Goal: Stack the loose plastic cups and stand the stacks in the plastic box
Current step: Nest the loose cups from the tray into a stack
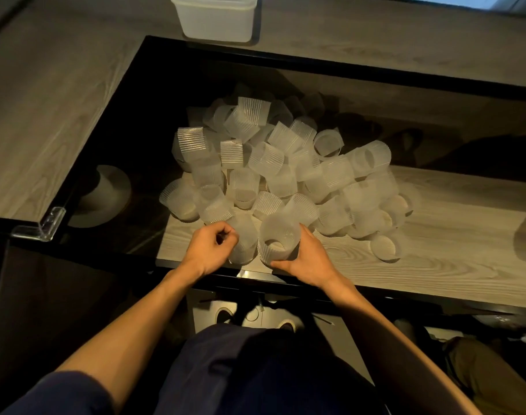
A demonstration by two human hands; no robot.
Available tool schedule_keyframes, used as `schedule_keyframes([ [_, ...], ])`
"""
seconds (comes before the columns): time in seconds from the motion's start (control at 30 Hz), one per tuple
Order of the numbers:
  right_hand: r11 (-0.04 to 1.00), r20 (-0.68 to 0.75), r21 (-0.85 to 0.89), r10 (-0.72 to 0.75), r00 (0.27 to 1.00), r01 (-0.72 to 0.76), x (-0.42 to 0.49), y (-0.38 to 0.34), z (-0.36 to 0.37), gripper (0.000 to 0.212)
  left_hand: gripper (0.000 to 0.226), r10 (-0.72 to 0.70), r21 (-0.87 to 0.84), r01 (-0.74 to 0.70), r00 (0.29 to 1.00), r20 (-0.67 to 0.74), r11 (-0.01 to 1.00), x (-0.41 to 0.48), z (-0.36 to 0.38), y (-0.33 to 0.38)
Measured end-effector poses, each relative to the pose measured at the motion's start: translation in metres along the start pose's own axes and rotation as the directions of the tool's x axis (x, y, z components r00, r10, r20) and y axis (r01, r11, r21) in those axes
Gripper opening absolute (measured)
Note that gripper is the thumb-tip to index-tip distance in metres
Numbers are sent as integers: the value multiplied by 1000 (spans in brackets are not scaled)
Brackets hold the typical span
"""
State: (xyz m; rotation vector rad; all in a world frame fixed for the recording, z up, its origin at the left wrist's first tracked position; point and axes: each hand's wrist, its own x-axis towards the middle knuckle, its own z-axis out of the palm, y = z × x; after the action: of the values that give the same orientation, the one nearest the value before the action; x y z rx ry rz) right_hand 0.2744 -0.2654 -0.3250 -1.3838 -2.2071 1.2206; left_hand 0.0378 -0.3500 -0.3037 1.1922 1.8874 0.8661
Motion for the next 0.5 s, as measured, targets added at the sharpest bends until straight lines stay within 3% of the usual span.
schedule_keyframes([
  [0.37,1000,-16,12,-17,1000,17,-2,0,0,91,17,0,-39,-3,996,-84,999,-2,1,10],
  [0.5,1000,-17,6,-22,1000,22,-2,-1,-1,91,21,0,-124,-28,975,-223,992,-4,-1,28],
])
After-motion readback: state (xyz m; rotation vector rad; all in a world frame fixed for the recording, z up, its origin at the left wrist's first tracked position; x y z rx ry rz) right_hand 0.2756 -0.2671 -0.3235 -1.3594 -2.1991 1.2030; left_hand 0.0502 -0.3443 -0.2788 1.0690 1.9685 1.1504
